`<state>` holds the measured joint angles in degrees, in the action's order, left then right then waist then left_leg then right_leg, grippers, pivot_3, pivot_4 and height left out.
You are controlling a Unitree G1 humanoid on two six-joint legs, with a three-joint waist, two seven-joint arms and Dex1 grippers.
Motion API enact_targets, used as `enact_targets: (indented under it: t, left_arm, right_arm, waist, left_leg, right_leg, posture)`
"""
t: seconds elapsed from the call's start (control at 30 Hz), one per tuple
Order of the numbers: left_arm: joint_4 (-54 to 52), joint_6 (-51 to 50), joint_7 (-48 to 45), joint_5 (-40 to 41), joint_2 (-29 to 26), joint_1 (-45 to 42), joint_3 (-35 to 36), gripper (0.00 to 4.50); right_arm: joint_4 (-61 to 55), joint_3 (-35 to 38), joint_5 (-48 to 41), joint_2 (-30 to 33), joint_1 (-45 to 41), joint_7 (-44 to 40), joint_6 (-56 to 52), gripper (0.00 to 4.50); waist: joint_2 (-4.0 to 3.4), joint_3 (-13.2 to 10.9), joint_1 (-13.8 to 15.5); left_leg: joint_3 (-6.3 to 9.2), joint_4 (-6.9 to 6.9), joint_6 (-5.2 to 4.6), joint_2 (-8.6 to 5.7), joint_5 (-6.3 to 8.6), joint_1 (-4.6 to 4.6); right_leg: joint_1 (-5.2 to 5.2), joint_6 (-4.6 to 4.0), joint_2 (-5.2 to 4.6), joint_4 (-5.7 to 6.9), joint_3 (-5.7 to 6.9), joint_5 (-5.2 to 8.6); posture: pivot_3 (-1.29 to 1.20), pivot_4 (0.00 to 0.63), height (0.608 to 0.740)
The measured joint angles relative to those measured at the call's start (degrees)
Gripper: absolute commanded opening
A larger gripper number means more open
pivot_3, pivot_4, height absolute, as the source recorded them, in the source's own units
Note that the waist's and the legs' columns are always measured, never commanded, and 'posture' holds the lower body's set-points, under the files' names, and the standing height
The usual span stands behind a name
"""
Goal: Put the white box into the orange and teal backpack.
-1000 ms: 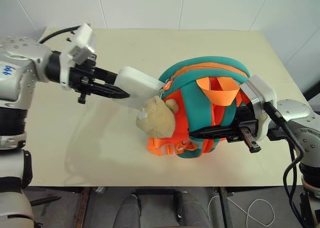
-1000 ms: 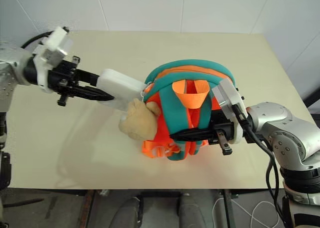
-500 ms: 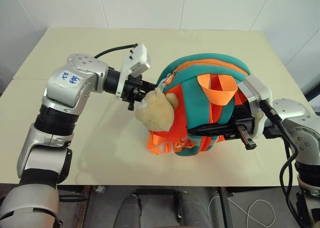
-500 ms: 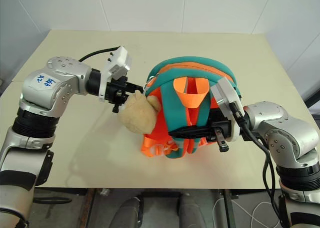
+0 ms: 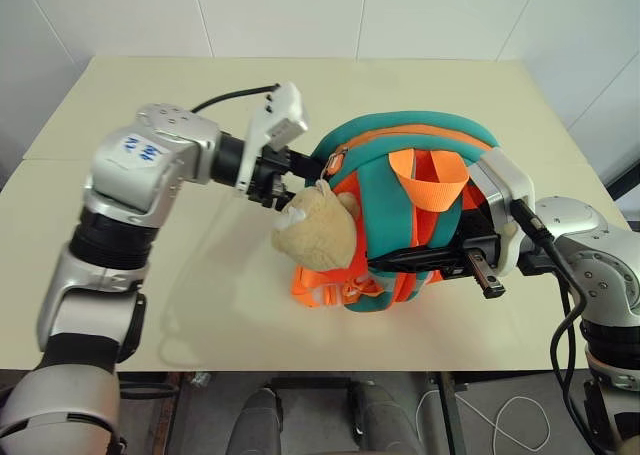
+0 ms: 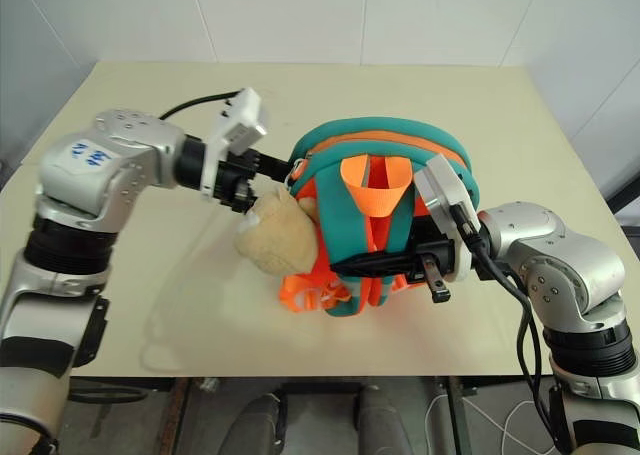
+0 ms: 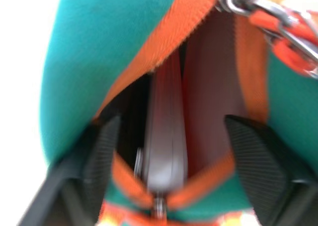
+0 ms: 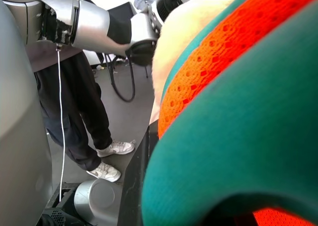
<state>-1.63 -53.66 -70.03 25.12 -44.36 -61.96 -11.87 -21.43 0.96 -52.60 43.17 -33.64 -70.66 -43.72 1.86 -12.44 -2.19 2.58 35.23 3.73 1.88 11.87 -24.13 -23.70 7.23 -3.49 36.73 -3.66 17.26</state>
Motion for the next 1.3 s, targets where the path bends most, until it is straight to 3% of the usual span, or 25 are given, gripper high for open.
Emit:
enact_targets:
  t: [0.3,0.67,0.9,1.13,1.23,1.3]
  left_arm:
    - [-3.01,-1.13,-5.71,4.68,-13.38,4.72,8.11,4.47]
    - [-17.0,-10.92,0.07,18.34,-16.51,14.49,23.66,4.47]
    - [-23.71,-13.96,12.82,22.5,-9.43,17.46,25.04,4.47]
    - [-25.5,-16.38,23.69,24.49,-0.43,17.26,21.08,4.47]
    - [-25.49,-17.14,25.54,25.78,0.85,16.74,20.07,3.9]
    - [-25.48,-17.57,26.1,26.72,0.84,16.26,20.02,3.29]
  right_arm:
    - [0.37,-0.36,0.46,-0.26,-0.27,0.01,0.04,0.0]
    - [1.32,-0.58,0.77,-0.31,-0.67,-0.54,0.04,0.0]
    - [1.46,-0.62,1.78,-0.34,-1.26,-1.09,0.19,0.0]
    - [1.57,-0.62,2.42,-0.77,-1.24,-1.11,1.14,0.0]
    - [1.47,-0.61,2.4,-1.21,-0.96,-0.99,1.25,0.0]
    - [1.39,-0.58,2.34,-1.43,-0.75,-0.77,1.32,0.0]
  waist:
    - [0.0,0.0,0.42]
    - [0.0,0.0,0.36]
    - [0.01,0.0,0.53]
    - [0.01,0.01,0.45]
    - [0.01,0.01,0.43]
    - [0.01,0.01,0.46]
  left_leg:
    - [0.0,0.0,0.0,0.0,0.0,0.0]
    - [0.0,0.01,0.0,0.01,0.0,0.05]
    - [0.02,0.13,0.0,-0.01,-0.01,0.07]
    - [0.04,0.18,0.0,-0.02,-0.02,0.07]
    - [0.05,0.17,0.01,-0.01,-0.02,0.08]
    - [0.04,0.18,0.01,-0.02,-0.02,0.08]
  right_leg:
    - [0.02,-0.03,-0.01,-0.03,0.0,0.02]
    - [0.03,-0.03,-0.01,0.05,0.0,0.04]
    - [0.1,-0.01,-0.02,0.09,0.0,0.03]
    - [0.12,0.01,-0.01,0.1,-0.02,0.01]
    - [0.11,0.01,0.0,0.13,-0.02,0.01]
    - [0.12,0.01,-0.01,0.12,-0.02,0.01]
  posture:
    - [0.0,0.15,0.74]
    - [0.0,0.15,0.74]
    - [0.0,0.15,0.74]
    - [0.0,0.15,0.74]
    - [0.0,0.15,0.74]
    - [0.0,0.15,0.74]
